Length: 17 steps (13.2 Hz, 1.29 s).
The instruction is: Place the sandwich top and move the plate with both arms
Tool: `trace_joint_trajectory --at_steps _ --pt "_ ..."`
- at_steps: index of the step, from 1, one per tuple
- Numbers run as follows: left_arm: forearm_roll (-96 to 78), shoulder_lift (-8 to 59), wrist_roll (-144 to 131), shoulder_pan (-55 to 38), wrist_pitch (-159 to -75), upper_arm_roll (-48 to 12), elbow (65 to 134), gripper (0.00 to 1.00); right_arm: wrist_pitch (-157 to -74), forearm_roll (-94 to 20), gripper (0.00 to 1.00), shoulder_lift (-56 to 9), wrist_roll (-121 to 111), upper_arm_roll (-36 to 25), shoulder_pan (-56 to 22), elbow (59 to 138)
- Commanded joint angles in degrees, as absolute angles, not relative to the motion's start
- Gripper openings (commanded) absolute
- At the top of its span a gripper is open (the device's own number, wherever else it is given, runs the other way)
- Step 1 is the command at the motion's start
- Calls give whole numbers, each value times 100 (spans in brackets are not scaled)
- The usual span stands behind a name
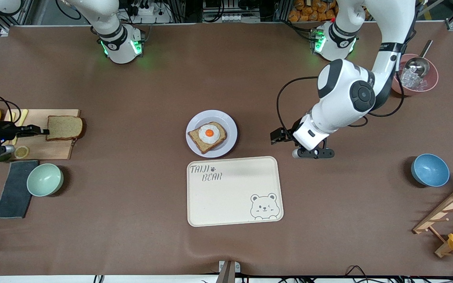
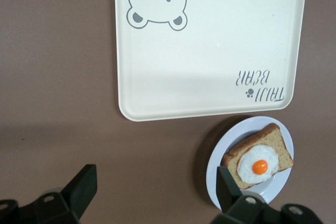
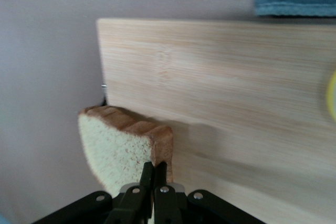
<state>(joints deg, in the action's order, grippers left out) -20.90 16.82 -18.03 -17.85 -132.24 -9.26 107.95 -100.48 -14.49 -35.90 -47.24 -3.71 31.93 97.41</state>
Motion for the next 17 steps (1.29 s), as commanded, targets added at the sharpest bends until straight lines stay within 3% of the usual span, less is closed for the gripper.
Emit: trace_joint_trajectory --at_steps 1,9,17 --pt "-2608 1661 -1934 -1951 -13762 -949 11118 100 -9565 -1529 0 -3419 -4204 -334 3077 9625" --pt "-3426 1705 -1925 -2074 -14887 -1151 11733 100 -8438 -2697 0 -3287 -3123 -123 2594 9422" --pt "-4744 1732 -1487 -2057 -15530 -1450 12076 100 -8464 -3515 0 -3147 -2208 -132 1443 9598"
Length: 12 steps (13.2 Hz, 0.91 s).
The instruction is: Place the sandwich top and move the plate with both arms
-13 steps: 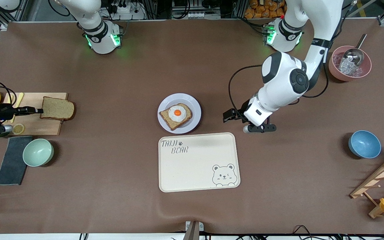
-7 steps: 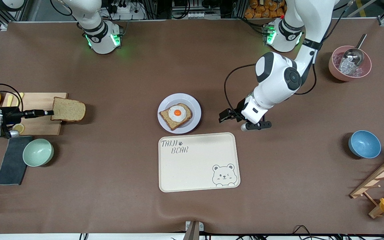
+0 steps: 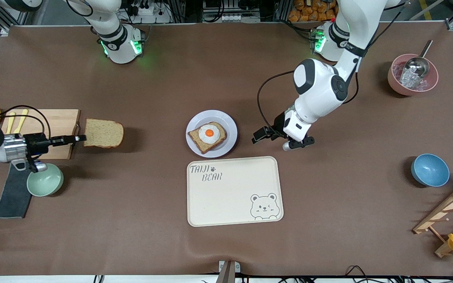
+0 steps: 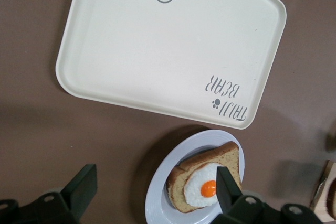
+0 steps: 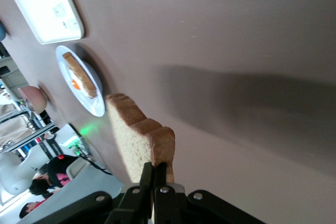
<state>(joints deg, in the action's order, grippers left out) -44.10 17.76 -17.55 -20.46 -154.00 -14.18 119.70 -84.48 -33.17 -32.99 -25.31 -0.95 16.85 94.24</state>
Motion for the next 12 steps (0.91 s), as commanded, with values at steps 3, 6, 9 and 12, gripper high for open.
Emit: trace_joint_trajectory --at_steps 3,6,9,12 --pt "-5560 1705 -233 -2004 -15530 -1494 12252 100 -8560 -3918 0 -3111 -2109 -132 1187 9860" --pt "-7193 1749 1383 -2057 -15530 -1494 12330 100 -9033 -4252 0 -3085 -2005 -132 722 10194" --pt "-8023 1802 2214 -2048 -15530 -1485 12463 100 -9123 -4586 0 -3067 -1942 -132 519 10318" --pt "-8103 1802 2259 -2013 -15530 -1494 12507 100 -9324 -4816 0 -3067 -1574 -132 116 10327"
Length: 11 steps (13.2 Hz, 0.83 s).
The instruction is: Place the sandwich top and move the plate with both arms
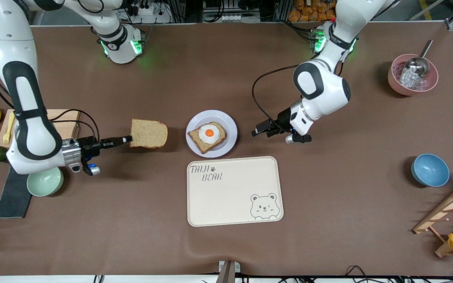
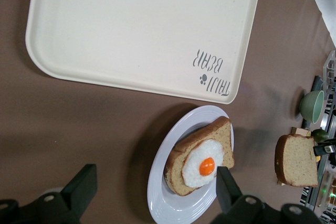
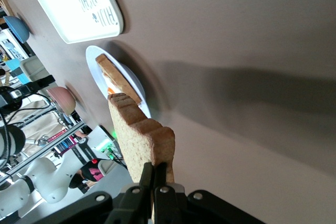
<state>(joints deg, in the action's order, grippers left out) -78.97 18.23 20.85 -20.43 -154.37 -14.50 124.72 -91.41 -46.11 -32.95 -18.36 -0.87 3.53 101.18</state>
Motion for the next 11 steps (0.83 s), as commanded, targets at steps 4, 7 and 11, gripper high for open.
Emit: trace_joint_trajectory --at_steps 4,7,11 --pt "-8182 1793 2259 -1995 -15521 -1494 12498 100 -9790 -5229 0 -2963 -1512 -132 -430 10537" --pt "-8183 1749 2285 -1943 -15513 -1494 12516 100 -10036 -5405 0 -2822 -1521 -123 -728 10748" --pt "-8183 1670 2285 -1829 -15478 -1494 12594 100 -10554 -5801 0 -2777 -1521 -132 -1238 10942"
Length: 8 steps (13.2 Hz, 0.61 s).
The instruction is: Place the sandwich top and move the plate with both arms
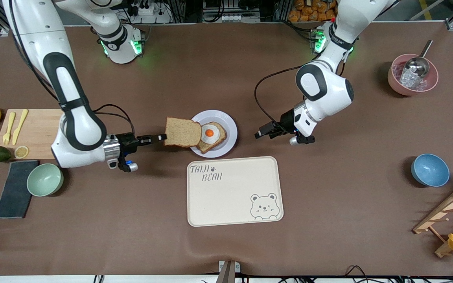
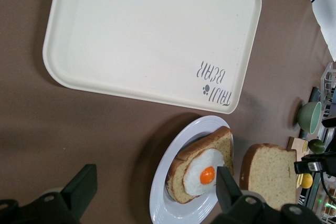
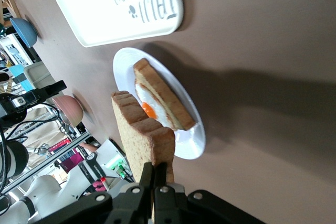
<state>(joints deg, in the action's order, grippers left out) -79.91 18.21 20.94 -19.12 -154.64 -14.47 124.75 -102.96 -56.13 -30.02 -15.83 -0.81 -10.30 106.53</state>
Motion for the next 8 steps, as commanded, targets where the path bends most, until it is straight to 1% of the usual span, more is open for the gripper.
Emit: trace_joint_trajectory --at_steps 1,3,8 --pt "-8183 1618 2294 -1793 -15469 -1494 12656 100 -10625 -5818 0 -2777 -1512 -123 -1344 10995" --pt "-8183 1573 2320 -1775 -15425 -1494 12709 100 -10661 -5862 0 -2795 -1521 -123 -1423 11108" --pt "-8183 1556 2539 -1705 -15416 -1494 12840 100 -11494 -6346 0 -2839 -1538 -132 -2046 11259"
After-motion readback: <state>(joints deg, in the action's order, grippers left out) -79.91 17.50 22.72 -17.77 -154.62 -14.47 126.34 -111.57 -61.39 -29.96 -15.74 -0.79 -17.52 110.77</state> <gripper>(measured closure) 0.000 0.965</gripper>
